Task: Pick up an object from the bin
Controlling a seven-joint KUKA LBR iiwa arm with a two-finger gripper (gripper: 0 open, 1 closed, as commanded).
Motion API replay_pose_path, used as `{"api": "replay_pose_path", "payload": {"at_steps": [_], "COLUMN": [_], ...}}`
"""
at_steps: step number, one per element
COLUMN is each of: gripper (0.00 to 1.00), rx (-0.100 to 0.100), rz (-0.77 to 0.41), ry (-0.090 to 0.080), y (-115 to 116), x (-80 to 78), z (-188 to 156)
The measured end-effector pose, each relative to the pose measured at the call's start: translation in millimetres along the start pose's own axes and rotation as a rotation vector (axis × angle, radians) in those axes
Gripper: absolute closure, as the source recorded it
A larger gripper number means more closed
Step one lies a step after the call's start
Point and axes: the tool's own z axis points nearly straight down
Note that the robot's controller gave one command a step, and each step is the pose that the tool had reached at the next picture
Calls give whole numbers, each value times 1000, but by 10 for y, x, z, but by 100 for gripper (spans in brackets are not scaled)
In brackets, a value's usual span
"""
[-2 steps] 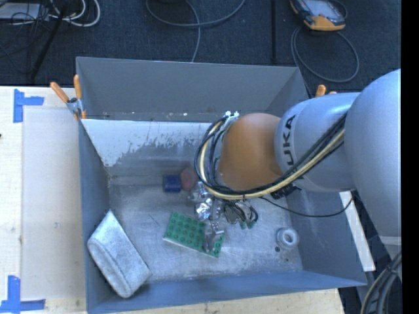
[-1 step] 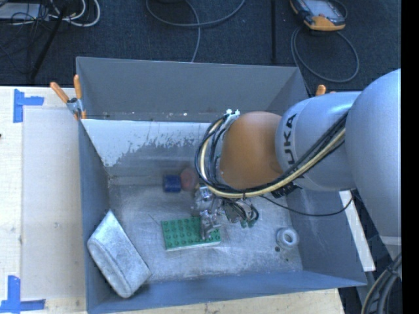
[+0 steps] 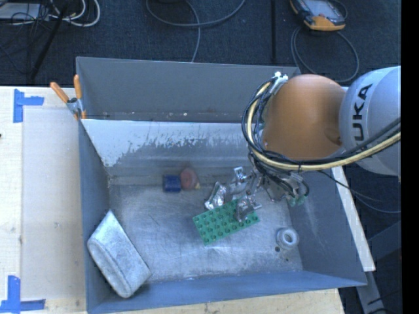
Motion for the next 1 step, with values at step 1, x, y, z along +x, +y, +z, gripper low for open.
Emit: {"api": "replay_pose_path", "payload": {"at_steps": [1], "gripper": [100], "rx": [-4], "rz": [-359], "ry": [0], "y": [706], "x": [-507], "z": [-570]}}
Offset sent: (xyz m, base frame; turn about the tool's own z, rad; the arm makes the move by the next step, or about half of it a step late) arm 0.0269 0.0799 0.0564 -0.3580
